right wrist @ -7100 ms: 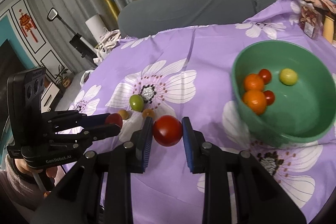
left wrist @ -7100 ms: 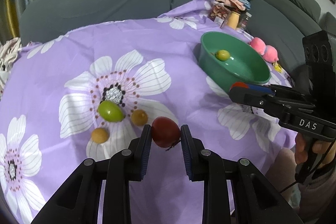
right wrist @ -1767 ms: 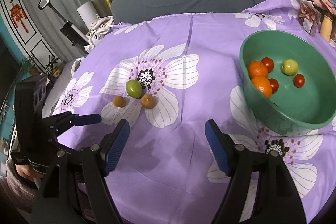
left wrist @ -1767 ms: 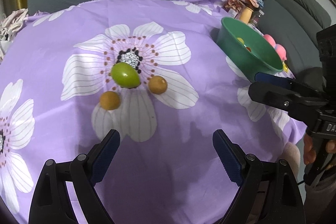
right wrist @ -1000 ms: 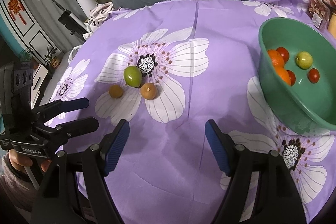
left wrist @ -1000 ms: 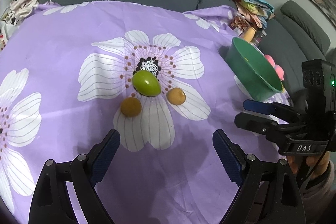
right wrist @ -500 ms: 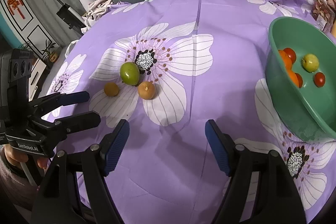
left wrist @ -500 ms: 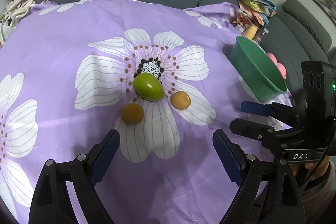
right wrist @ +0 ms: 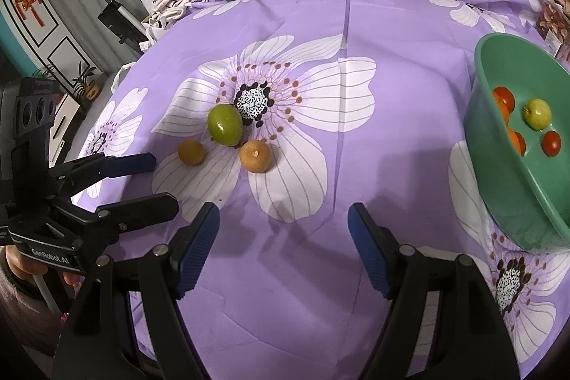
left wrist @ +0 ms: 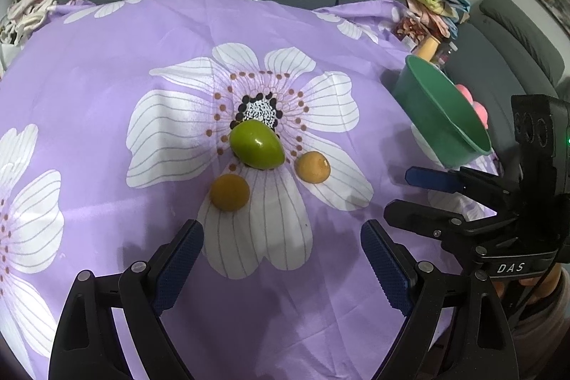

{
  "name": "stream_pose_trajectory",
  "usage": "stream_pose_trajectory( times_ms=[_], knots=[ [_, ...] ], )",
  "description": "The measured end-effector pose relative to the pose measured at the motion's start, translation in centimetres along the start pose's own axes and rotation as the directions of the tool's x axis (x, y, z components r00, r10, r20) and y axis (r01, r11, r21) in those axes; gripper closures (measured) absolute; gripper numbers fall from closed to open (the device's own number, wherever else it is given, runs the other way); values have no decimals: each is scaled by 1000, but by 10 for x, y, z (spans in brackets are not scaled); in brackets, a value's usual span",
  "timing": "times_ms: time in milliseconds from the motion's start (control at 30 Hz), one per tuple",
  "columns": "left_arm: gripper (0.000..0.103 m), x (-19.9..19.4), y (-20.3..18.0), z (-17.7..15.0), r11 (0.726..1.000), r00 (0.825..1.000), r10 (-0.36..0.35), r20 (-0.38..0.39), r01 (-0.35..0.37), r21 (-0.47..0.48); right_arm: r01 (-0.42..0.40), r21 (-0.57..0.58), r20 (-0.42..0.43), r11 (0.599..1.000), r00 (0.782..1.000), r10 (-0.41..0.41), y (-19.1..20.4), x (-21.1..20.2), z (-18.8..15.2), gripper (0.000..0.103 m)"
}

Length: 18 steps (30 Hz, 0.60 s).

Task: Organize fruits
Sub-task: 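Move both open grippers over the two small yellow fruits on the cloth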

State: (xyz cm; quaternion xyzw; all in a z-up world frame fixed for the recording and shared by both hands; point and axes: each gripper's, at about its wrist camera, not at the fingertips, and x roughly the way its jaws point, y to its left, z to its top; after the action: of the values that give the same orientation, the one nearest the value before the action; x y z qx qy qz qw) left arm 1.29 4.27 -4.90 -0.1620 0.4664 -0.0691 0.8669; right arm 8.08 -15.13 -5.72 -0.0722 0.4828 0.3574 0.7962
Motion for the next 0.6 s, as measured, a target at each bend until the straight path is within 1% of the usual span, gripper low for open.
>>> stream_pose_trajectory(
  times_ms=[600],
  knots=[
    [13, 1, -3, -1, 1000, 1000, -9, -3, 9, 14, 5, -5, -9, 1000, 1000, -5, 2, 3, 1, 28]
  ],
)
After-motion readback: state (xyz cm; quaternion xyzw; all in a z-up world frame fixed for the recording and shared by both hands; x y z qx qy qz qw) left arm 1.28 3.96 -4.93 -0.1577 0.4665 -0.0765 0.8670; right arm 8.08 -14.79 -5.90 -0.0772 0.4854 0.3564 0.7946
